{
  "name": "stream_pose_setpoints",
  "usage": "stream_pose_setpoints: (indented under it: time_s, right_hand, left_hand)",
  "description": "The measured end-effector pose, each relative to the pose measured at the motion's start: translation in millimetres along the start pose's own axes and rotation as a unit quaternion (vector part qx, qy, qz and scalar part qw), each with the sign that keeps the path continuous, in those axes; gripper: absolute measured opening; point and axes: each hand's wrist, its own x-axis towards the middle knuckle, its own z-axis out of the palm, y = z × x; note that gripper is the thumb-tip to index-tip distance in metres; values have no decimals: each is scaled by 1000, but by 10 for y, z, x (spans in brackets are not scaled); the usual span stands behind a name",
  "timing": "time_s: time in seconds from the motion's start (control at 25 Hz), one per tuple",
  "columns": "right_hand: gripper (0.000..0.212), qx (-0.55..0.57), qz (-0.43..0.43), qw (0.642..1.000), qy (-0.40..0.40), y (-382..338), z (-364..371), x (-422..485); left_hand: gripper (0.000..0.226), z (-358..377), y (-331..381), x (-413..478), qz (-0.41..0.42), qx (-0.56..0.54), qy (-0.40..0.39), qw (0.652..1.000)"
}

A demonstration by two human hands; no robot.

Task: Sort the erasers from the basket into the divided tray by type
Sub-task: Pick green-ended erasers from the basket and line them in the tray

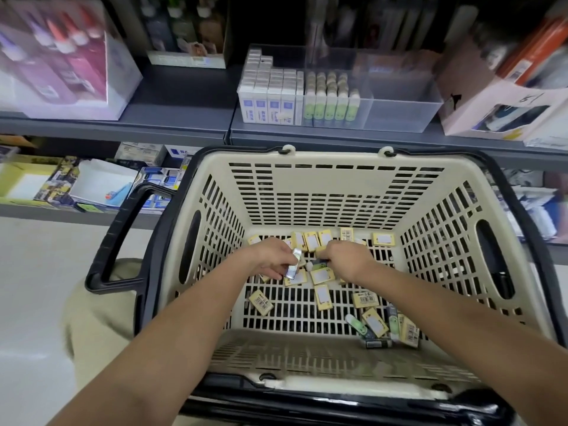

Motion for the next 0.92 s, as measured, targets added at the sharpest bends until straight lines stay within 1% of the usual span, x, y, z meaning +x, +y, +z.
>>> stream_pose_setpoints:
  time_s: [0.08,0.12,0.2,0.24,0.28,0.32,0.4,0.44,0.48,0.52,0.6,0.64,0.68,0.72,0.76,0.8,0.84,0.88,0.92]
  right_hand:
    - [25,-8,4,1000,-12,-64,74,-7]
    - [22,5,6,1000,-19,-74,100,-21]
    - [22,51,12,999,-9,-24,87,-29]
    - [22,104,25,994,13,10,42,-39]
    - [21,184,45,981,38,37,-13,-55]
    - [19,278,65,957,60,55,-64,-68]
    - [14,433,80,896,67,18,-139,-126]
    - [14,475,75,875,60,-21,-153,-156]
    - [15,499,68,862,54,-57,-159,-184]
    - [15,511,63,856,51,-70,-168,-209]
    - [11,532,51,844,35,-39,-203,-252]
    - [9,532,48,845,21,4,-211,-276]
    - [7,503,50,863,3,62,-205,-307]
    - [4,435,51,899,-21,131,-195,-351]
    - [2,331,50,941,-54,203,-163,-400]
    - [7,221,48,969,-97,261,-109,-453]
    - [11,125,46,981,-144,297,-40,-512]
    - [15,55,45,980,-183,308,17,-567]
    - [24,11,47,977,-207,307,60,-603]
  left_hand:
    - [21,33,-11,4,-2,-1,6,1000]
    - [20,42,-13,3,-4,-8,6,1000]
    - [17,51,-30,7,-12,-23,10,1000]
    - [17,52,-38,15,-16,-31,15,999]
    - [19,58,-41,29,-20,-46,19,999]
    - [21,71,-26,31,-21,-75,19,997]
    - [29,111,22,19,-8,-179,-4,984]
    - [32,138,51,9,6,-240,-29,970]
    - [31,169,75,-3,23,-286,-56,956]
    - [27,203,94,-9,40,-307,-72,948]
    - [21,251,105,-8,56,-311,-72,946]
    - [20,257,104,-4,55,-303,-67,949]
    - [20,255,101,-4,48,-291,-65,953]
    - [22,249,94,-7,36,-278,-67,958]
    - [24,246,81,-11,23,-263,-72,962]
    - [25,246,73,-17,12,-247,-80,966]
    - [25,257,68,-24,2,-233,-88,969]
    - [25,277,70,-33,-5,-221,-94,971]
    - [25,299,73,-38,-11,-208,-96,973]
